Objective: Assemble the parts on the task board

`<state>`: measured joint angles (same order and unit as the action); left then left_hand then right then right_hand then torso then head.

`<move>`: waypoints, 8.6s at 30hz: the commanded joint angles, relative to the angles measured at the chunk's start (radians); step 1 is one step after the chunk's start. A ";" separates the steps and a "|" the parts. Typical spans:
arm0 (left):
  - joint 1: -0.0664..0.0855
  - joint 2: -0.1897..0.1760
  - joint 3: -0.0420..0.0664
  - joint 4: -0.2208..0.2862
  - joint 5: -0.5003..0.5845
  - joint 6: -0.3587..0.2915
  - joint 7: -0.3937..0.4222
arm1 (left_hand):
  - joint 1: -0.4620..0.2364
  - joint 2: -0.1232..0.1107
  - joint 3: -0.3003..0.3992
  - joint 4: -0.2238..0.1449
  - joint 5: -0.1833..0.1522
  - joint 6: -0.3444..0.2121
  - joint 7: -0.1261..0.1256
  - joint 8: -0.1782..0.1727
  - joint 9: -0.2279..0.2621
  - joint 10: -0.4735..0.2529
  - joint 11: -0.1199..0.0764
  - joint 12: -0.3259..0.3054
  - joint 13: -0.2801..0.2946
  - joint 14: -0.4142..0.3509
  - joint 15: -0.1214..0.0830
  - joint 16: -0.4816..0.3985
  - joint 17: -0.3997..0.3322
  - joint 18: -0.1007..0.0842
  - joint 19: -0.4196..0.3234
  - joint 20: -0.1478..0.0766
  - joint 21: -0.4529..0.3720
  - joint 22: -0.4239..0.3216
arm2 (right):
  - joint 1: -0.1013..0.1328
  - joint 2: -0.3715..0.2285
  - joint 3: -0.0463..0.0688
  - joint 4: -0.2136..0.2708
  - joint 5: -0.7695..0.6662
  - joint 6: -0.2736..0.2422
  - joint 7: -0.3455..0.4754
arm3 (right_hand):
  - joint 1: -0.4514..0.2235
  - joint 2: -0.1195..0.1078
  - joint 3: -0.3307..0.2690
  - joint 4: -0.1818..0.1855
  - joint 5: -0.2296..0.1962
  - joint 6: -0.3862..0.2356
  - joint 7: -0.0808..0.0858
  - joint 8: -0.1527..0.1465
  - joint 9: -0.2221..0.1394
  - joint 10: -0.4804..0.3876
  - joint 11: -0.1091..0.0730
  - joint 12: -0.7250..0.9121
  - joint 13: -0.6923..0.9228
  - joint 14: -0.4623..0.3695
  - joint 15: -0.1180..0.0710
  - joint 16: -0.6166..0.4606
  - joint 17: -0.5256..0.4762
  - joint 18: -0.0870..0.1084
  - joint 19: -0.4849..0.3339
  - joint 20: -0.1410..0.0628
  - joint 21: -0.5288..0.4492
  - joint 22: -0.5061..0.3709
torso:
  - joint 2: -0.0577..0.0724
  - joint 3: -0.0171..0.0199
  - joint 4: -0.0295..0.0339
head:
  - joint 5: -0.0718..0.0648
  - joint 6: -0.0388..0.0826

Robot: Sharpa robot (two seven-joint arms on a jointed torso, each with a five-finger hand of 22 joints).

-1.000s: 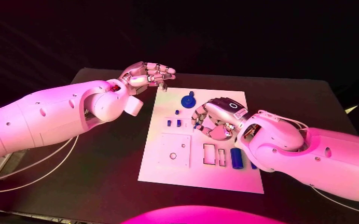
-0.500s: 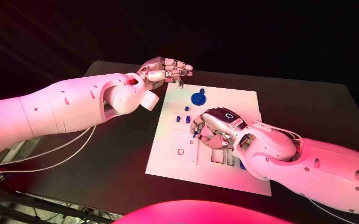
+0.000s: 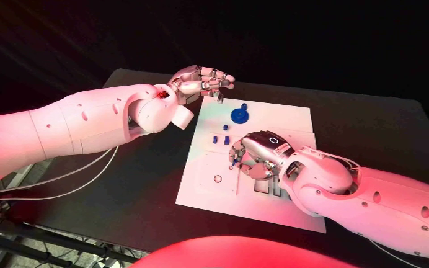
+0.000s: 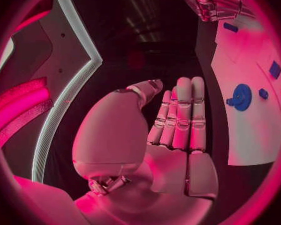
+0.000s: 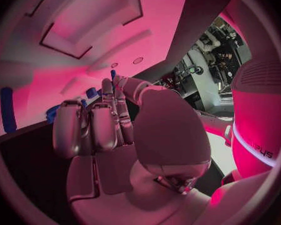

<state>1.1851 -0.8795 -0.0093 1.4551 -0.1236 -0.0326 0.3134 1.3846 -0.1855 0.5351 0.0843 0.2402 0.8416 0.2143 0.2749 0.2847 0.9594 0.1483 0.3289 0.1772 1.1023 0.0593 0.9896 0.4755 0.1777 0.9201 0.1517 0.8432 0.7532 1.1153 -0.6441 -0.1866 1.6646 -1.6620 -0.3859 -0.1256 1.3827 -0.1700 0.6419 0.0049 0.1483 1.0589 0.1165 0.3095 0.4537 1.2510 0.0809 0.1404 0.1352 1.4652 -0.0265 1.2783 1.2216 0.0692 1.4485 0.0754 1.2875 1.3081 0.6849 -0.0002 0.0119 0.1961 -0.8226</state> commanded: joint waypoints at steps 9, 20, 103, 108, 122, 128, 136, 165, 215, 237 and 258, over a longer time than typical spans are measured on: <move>0.001 0.002 0.001 0.000 0.003 0.020 0.002 | -0.006 -0.001 -0.002 0.001 -0.001 -0.004 0.007 0.004 -0.001 -0.004 0.000 0.003 0.001 -0.004 0.006 -0.006 -0.002 0.006 -0.005 0.005 -0.003 -0.001 | -0.008 0.011 -0.001 -0.005 -0.018 0.016 -0.001 | 0.001 0.009 -0.001 -0.005 -0.004 -0.002 0.006 0.003 0.001 0.038 -0.032 -0.001 0.001 0.049 -0.002 0.007 0.000 -0.012 0.003 0.000 -0.004 0.165 | 0.000 -0.0008 0.0005 | 0.003 -0.006; 0.001 0.001 0.001 0.000 0.000 0.022 0.000 | -0.007 -0.001 -0.003 0.001 -0.001 -0.005 0.007 0.005 -0.001 -0.006 -0.001 0.005 0.001 -0.004 0.005 -0.006 -0.002 0.006 -0.004 0.005 -0.005 -0.003 | -0.014 0.022 -0.002 -0.019 -0.020 0.016 -0.003 | 0.000 0.010 0.000 -0.006 -0.003 -0.003 0.006 0.003 0.002 0.039 -0.032 -0.002 0.001 0.049 -0.002 0.009 0.002 -0.012 0.004 0.000 -0.002 0.166 | 0.000 -0.0006 0.0006 | 0.002 -0.006; 0.001 -0.008 0.000 -0.009 -0.008 0.025 -0.013 | -0.001 0.002 -0.004 -0.001 0.000 -0.007 0.006 0.009 -0.001 -0.009 -0.001 0.011 0.003 -0.005 0.005 -0.005 -0.002 0.007 -0.001 0.005 -0.010 -0.007 | 0.117 -0.234 0.007 0.063 0.133 0.102 -0.099 | -0.057 -0.071 -0.126 0.056 -0.076 -0.175 0.032 -0.120 -0.033 -0.289 0.030 0.056 -0.045 -0.010 0.053 -0.026 -0.162 0.027 -0.087 0.051 -0.244 0.105 | 0.000 -0.0001 0.0003 | -0.094 0.020; 0.001 -0.009 0.000 -0.008 -0.008 0.025 -0.013 | -0.001 0.002 -0.004 -0.001 0.000 -0.007 0.006 0.009 -0.001 -0.009 -0.001 0.011 0.003 -0.005 0.005 -0.005 -0.002 0.007 -0.001 0.005 -0.010 -0.007 | 0.120 -0.239 0.007 0.042 0.133 0.145 -0.097 | -0.018 -0.055 -0.233 0.092 -0.079 -0.188 0.028 -0.134 -0.041 -0.331 0.036 0.084 -0.057 -0.018 0.058 -0.025 -0.186 0.030 -0.091 0.057 -0.269 0.100 | 0.001 -0.0005 -0.0004 | -0.104 0.021; 0.001 -0.010 0.000 -0.008 -0.008 0.033 -0.016 | 0.000 0.002 -0.006 -0.002 -0.001 -0.008 0.006 0.011 -0.001 -0.010 -0.001 0.014 0.004 -0.005 0.004 -0.005 -0.002 0.007 0.000 0.005 -0.012 -0.008 | 0.113 -0.199 0.005 0.004 0.111 0.168 -0.092 | 0.022 -0.039 -0.266 0.126 -0.069 -0.172 0.026 -0.135 -0.048 -0.306 0.027 0.134 -0.058 0.000 0.051 0.007 -0.161 0.021 -0.061 0.051 -0.220 0.118 | 0.001 0.0002 0.0003 | -0.111 0.021; 0.001 -0.010 0.000 -0.008 -0.008 0.037 -0.018 | 0.003 0.002 -0.006 -0.004 0.000 -0.008 0.006 0.012 0.000 -0.010 -0.002 0.015 0.004 -0.005 0.004 -0.005 -0.002 0.007 0.001 0.005 -0.013 -0.009 | 0.109 -0.184 0.004 -0.009 0.102 0.174 -0.095 | 0.019 -0.042 -0.184 0.148 -0.064 -0.143 0.029 -0.134 -0.055 -0.203 0.008 0.133 -0.066 0.015 0.032 0.036 -0.124 0.007 -0.022 0.035 -0.141 0.145 | 0.000 0.0001 0.0008 | -0.112 0.020; 0.001 -0.011 0.000 -0.010 -0.008 0.041 -0.021 | 0.003 0.002 -0.006 -0.004 0.000 -0.008 0.006 0.012 0.000 -0.010 -0.002 0.015 0.004 -0.005 0.004 -0.005 -0.002 0.007 0.001 0.005 -0.013 -0.009 | 0.105 -0.174 0.003 -0.009 0.101 0.174 -0.091 | 0.006 -0.049 -0.129 0.158 -0.067 -0.116 0.028 -0.128 -0.053 -0.151 0.002 0.106 -0.067 0.019 0.029 0.048 -0.111 0.002 -0.011 0.030 -0.116 0.156 | 0.000 0.0003 0.0003 | -0.110 0.017; 0.001 -0.008 0.000 -0.020 -0.002 0.048 -0.029 | 0.013 0.006 -0.004 -0.010 0.000 -0.010 0.006 0.016 0.000 -0.013 -0.002 0.020 0.005 -0.007 0.003 -0.006 -0.003 0.007 0.004 0.003 -0.015 -0.010 | 0.107 -0.191 0.005 0.025 0.123 0.122 -0.111 | 0.027 0.040 -0.037 0.068 -0.094 -0.019 0.002 -0.034 0.023 0.004 -0.034 0.081 -0.036 0.025 -0.001 0.071 -0.089 -0.010 0.014 0.002 -0.045 0.185 | 0.000 0.0006 0.0005 | -0.109 0.017; 0.001 0.022 0.000 -0.032 -0.007 0.061 -0.030 | 0.015 0.007 -0.005 -0.012 0.000 -0.011 0.006 0.019 0.000 -0.015 -0.001 0.022 0.006 -0.008 0.003 -0.007 -0.004 0.007 0.005 0.003 -0.015 -0.011 | 0.032 0.035 -0.002 0.103 0.084 0.097 -0.033 | 0.026 0.040 -0.025 0.041 -0.087 -0.031 0.012 -0.028 0.038 0.004 -0.027 0.062 -0.031 0.024 0.003 0.071 -0.094 -0.009 0.011 0.004 -0.054 0.183 | 0.000 0.0005 -0.0004 | -0.011 0.003; 0.001 0.018 0.000 -0.031 -0.009 0.063 -0.033 | 0.015 0.007 -0.005 -0.012 0.000 -0.011 0.006 0.019 0.000 -0.015 -0.001 0.022 0.006 -0.008 0.003 -0.007 -0.004 0.007 0.005 0.003 -0.015 -0.011 | 0.017 0.067 -0.011 0.053 0.031 0.162 -0.056 | 0.023 0.039 -0.025 0.039 -0.084 -0.032 0.013 -0.027 0.039 0.004 -0.026 0.059 -0.030 0.024 0.004 0.071 -0.094 -0.009 0.010 0.005 -0.056 0.183 | 0.000 -0.0006 0.0005 | -0.002 -0.010; 0.001 0.017 0.000 -0.030 -0.010 0.064 -0.034 | 0.015 0.008 -0.007 -0.013 -0.001 -0.013 0.007 0.021 -0.001 -0.017 -0.001 0.025 0.006 -0.008 0.004 -0.007 -0.004 0.006 0.005 0.003 -0.016 -0.011 | 0.011 0.087 -0.016 0.037 0.003 0.186 -0.086 | 0.012 0.033 -0.027 0.036 -0.083 -0.037 0.014 -0.028 0.042 0.002 -0.024 0.052 -0.028 0.022 0.006 0.068 -0.100 -0.006 0.005 0.006 -0.068 0.179 | 0.000 0.0002 -0.0001 | -0.001 -0.013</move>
<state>1.1852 -0.8639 -0.0099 1.4227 -0.1313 0.0147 0.2752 1.3906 -0.1796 0.5298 0.0788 0.2402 0.8349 0.2143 0.2896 0.2849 0.9489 0.1448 0.3513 0.1817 1.0988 0.0628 0.9861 0.4727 0.1777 0.9201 0.1516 0.8310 0.7431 1.1296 -0.5589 -0.1996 1.7031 -1.6374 -0.2254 -0.2003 1.3993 -0.1457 0.5976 0.0661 0.0624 1.0240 0.1270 0.2782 0.4947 1.2076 0.0952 0.1963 0.1054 1.4685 -0.0196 1.3462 1.1210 0.0767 1.4573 0.0807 1.2242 1.3076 0.6847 -0.0002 0.0113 0.1960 -0.8366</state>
